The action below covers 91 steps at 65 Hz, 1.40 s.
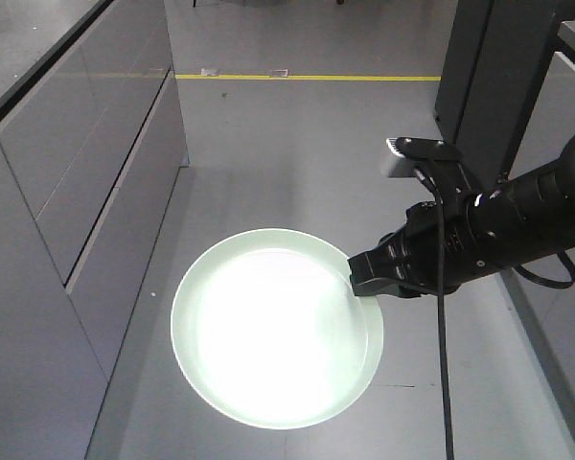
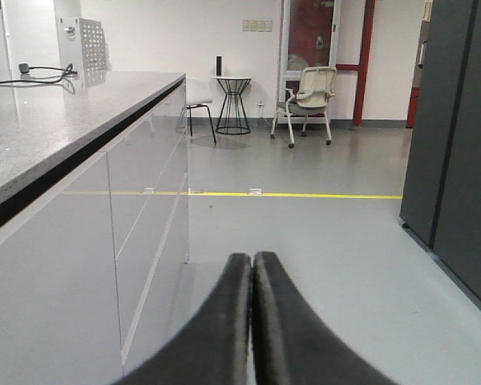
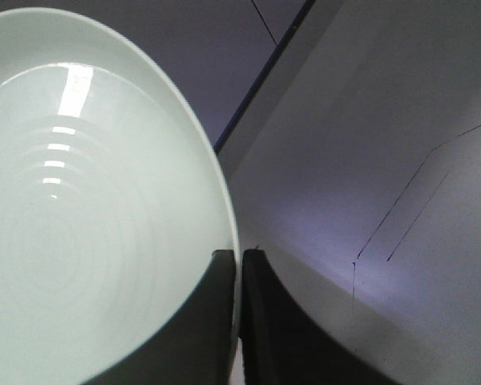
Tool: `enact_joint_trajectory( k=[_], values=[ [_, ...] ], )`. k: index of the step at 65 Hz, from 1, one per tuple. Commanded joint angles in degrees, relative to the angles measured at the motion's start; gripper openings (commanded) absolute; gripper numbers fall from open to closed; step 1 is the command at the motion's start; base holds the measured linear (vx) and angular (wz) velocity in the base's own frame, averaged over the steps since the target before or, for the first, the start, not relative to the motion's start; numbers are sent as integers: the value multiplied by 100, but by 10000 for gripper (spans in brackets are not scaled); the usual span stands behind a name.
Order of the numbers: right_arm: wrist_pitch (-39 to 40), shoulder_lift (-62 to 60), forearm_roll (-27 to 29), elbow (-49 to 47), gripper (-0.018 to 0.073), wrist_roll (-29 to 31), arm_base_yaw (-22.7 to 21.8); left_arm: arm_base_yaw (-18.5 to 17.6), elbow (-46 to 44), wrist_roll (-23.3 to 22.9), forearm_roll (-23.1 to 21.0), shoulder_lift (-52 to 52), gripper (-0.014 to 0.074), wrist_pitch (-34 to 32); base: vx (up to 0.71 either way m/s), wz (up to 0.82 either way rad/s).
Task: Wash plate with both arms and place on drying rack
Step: 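Hold the plate in the right gripper while driving down the aisle, then hold the plate while the base turns toward the sink counter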
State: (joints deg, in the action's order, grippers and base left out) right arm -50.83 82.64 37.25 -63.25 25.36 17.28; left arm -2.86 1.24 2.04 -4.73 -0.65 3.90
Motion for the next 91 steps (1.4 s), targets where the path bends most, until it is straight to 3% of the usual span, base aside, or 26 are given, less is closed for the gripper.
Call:
enact_joint_trajectory(
  k=[1,91],
  values=[
    [145,-204,222,-147,-1,63,1,-14,-151,-52,-33,-85,-7,-442,13,-2],
    [145,-204,222,-147,-1,63,1,-14,-151,-52,-33,-85,-7,-442,14,-2]
  ],
)
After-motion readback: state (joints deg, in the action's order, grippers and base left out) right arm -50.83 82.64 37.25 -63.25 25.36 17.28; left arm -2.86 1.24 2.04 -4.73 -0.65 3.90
